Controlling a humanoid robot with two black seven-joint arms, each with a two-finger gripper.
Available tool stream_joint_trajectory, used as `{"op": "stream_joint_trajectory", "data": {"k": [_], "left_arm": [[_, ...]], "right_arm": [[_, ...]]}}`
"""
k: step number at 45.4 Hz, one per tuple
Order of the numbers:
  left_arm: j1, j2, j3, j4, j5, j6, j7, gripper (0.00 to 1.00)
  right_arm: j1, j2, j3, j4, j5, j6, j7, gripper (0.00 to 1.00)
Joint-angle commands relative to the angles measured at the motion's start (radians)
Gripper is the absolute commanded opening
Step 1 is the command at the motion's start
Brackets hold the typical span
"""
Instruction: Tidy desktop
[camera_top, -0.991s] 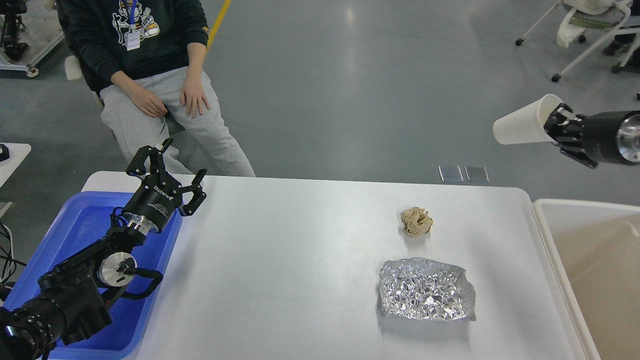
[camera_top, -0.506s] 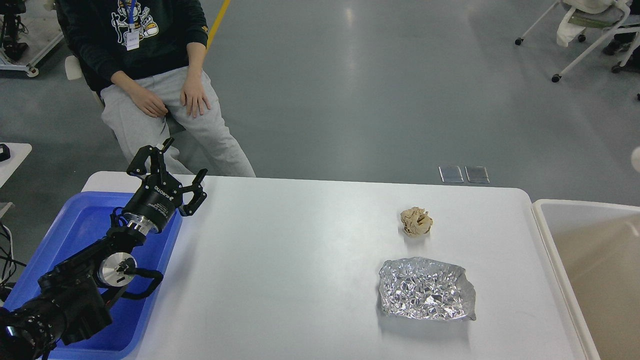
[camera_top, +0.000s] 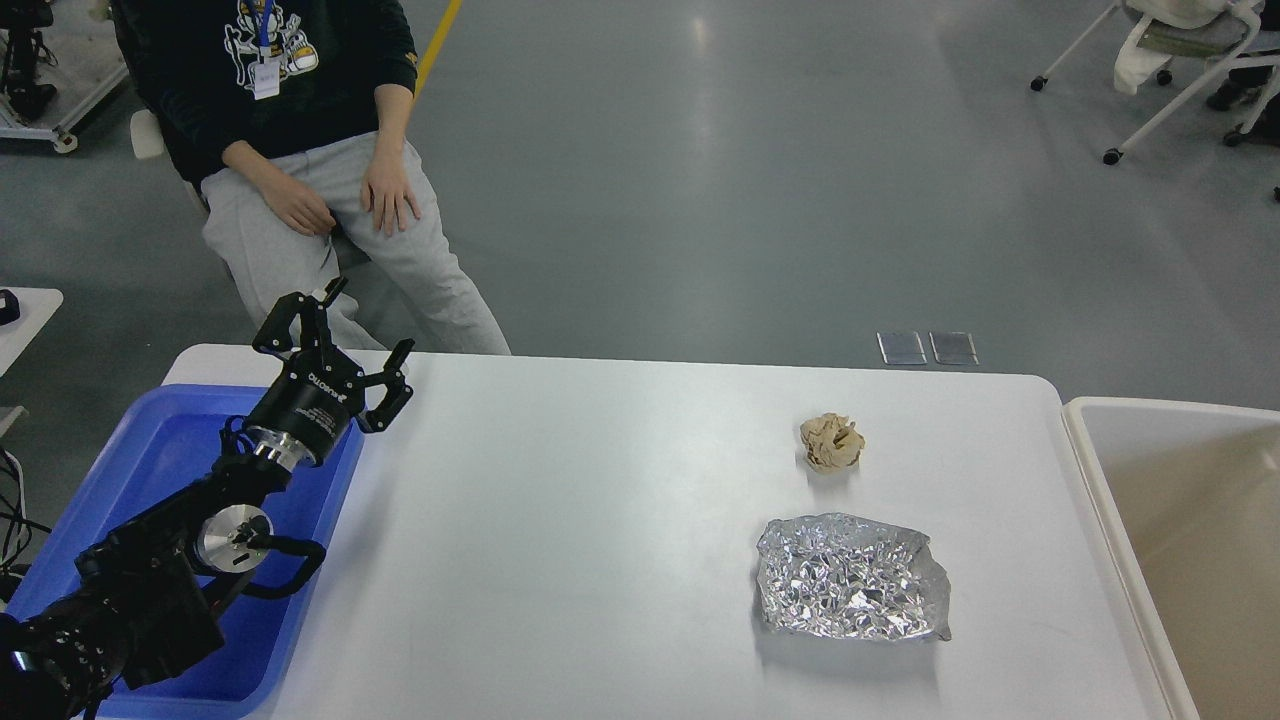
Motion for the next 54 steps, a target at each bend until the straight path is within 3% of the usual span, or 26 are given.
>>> {"op": "stream_joint_trajectory", "data": {"k": [1, 10, 17, 44, 47, 48, 50, 54], "left_arm": [[0.001, 0.0, 0.0, 0.0, 0.0, 0.0, -0.001, 1.0], [0.0, 0.001, 0.0, 0.0, 0.0, 0.0, -0.001, 1.0], [0.001, 0.0, 0.0, 0.0, 0.0, 0.0, -0.001, 1.0], [0.001, 0.0, 0.0, 0.0, 0.0, 0.0, -0.001, 1.0], [0.0, 0.0, 0.0, 0.0, 0.0, 0.0, -0.001, 1.0], [0.0, 0.0, 0.0, 0.0, 0.0, 0.0, -0.001, 1.0], [0.0, 0.001, 0.0, 0.0, 0.0, 0.0, -0.001, 1.0], [0.0, 0.0, 0.0, 0.0, 0.0, 0.0, -0.001, 1.0]], "right_arm": [[-0.189, 0.23, 0.078, -0.289, 0.008, -0.023, 0.013, 0.0], [-0.21, 0.363, 0.079, -0.314, 0.006, -0.156, 0.011, 0.0], [-0.255, 0.428, 0.082, -0.311, 0.008, -0.201, 0.013, 0.0], [-0.345, 0.46, 0.157, -0.308, 0.008, -0.202, 0.092, 0.0], [-0.345, 0.468, 0.193, -0.309, 0.009, -0.207, 0.096, 0.25], [-0.345, 0.471, 0.211, -0.311, 0.008, -0.207, 0.096, 0.45], [-0.344, 0.471, 0.231, -0.312, 0.008, -0.208, 0.096, 0.69], [-0.339, 0.471, 0.25, -0.312, 0.008, -0.21, 0.096, 0.9]]}}
